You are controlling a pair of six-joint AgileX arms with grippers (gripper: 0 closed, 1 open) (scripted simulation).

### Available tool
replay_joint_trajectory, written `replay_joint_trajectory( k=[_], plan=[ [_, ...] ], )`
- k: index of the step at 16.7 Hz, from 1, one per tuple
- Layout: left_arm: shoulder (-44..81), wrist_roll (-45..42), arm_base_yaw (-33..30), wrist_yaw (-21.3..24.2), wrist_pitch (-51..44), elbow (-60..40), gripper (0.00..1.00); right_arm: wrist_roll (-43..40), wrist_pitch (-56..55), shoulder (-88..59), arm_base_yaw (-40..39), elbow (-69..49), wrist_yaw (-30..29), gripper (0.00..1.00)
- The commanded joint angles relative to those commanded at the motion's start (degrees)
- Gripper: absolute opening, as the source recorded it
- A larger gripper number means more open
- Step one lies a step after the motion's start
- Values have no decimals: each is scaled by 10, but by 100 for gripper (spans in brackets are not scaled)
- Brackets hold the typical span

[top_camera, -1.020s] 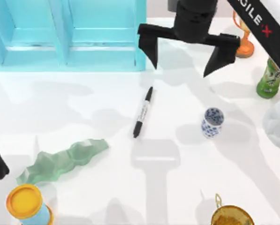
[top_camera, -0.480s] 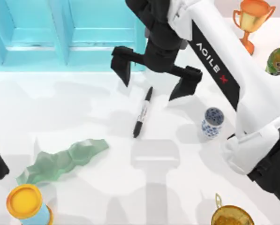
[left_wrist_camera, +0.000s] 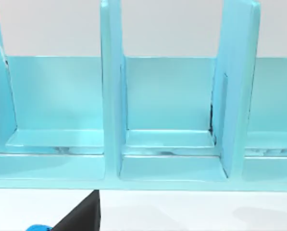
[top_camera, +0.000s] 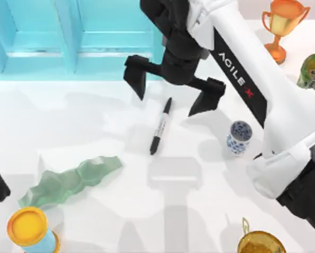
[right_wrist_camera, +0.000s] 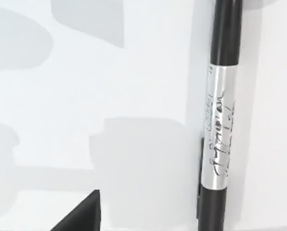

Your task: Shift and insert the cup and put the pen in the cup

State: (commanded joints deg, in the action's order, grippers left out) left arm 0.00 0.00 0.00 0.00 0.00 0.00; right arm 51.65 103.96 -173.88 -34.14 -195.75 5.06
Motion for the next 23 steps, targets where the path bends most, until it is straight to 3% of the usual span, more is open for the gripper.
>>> replay_joint_trajectory(
  k=[18, 23],
  plan=[
    [0, 0, 0, 0, 0, 0, 100, 13, -46, -158, -16, -103, -3, 100],
    [0, 0, 0, 0, 0, 0, 100, 13, -46, -158, -16, -103, -3, 62]
  ],
)
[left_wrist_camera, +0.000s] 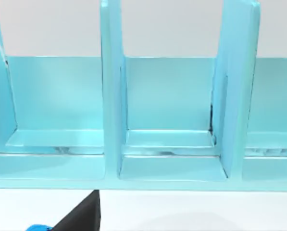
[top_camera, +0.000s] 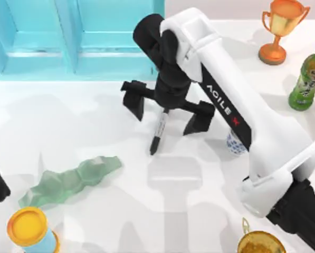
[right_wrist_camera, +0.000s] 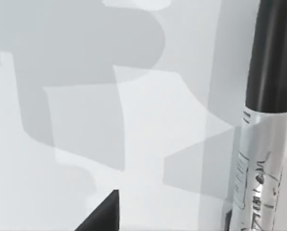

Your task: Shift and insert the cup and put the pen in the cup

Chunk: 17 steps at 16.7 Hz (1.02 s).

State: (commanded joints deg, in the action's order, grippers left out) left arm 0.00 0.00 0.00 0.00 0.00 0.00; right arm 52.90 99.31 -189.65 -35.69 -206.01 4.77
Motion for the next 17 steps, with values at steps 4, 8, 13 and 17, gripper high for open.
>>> replay_joint_trajectory(
  k=[4, 8, 13, 17],
  plan=[
    [0, 0, 0, 0, 0, 0, 100, 0, 0, 0, 0, 0, 0, 32],
    [0, 0, 0, 0, 0, 0, 100, 0, 0, 0, 0, 0, 0, 2],
    [0, 0, 0, 0, 0, 0, 100, 0, 0, 0, 0, 0, 0, 0],
    [0, 0, 0, 0, 0, 0, 100, -13, 23, 42, 4, 5, -19, 0]
  ],
)
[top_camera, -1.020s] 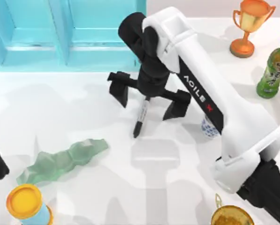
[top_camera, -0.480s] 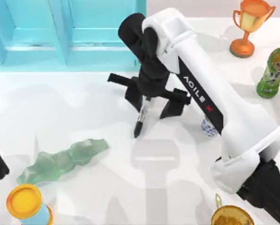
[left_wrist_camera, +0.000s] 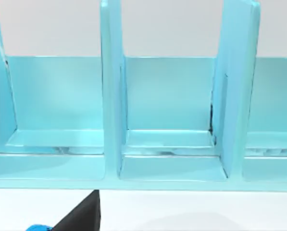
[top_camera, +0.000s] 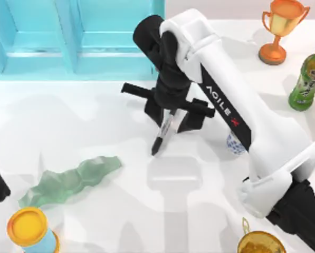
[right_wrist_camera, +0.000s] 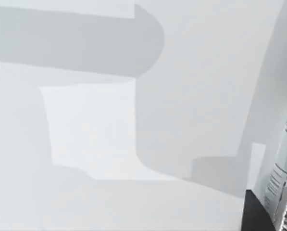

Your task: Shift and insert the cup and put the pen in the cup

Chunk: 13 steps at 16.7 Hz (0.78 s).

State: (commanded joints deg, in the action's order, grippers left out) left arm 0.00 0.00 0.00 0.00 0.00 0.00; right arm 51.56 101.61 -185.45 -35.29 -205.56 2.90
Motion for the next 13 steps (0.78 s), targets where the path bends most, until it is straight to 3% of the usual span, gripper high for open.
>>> replay_joint_trajectory(
  k=[6, 13],
  plan=[
    [0, 0, 0, 0, 0, 0, 100, 3, -23, 47, -4, 85, 2, 0],
    [0, 0, 0, 0, 0, 0, 100, 26, -136, 240, -31, 378, 0, 0]
  ],
)
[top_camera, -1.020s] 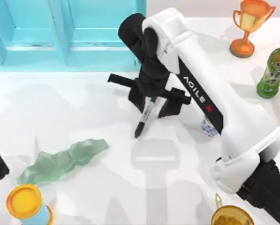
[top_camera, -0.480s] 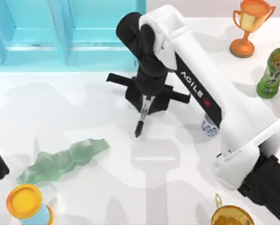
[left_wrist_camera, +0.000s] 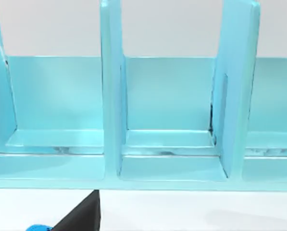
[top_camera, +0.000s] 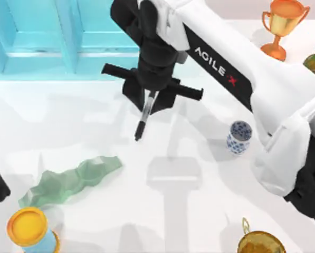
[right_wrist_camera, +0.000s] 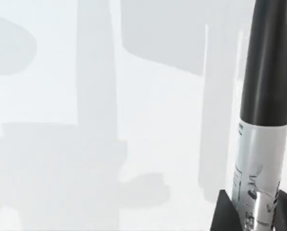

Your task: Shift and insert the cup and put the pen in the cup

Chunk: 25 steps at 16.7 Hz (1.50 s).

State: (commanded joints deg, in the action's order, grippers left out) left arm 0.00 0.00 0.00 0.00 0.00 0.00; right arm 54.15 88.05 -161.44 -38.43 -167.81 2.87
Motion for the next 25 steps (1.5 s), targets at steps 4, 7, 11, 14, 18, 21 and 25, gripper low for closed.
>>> replay_joint_trajectory(
  k=[4, 7, 11, 14, 18, 21, 25],
  plan=[
    [0, 0, 0, 0, 0, 0, 100, 17, -78, 134, -20, 210, -1, 0],
    [0, 0, 0, 0, 0, 0, 100, 29, -132, 229, -33, 360, -2, 0],
    [0, 0, 0, 0, 0, 0, 100, 43, -190, 331, -44, 519, -2, 0],
    [0, 0, 0, 0, 0, 0, 100, 50, -215, 375, -48, 585, -3, 0],
    [0, 0, 0, 0, 0, 0, 100, 51, -220, 385, -49, 599, -3, 0],
    [0, 0, 0, 0, 0, 0, 100, 52, -219, 383, -46, 598, -3, 0],
    [0, 0, 0, 0, 0, 0, 100, 14, -271, 390, -56, 650, -37, 0]
  ],
)
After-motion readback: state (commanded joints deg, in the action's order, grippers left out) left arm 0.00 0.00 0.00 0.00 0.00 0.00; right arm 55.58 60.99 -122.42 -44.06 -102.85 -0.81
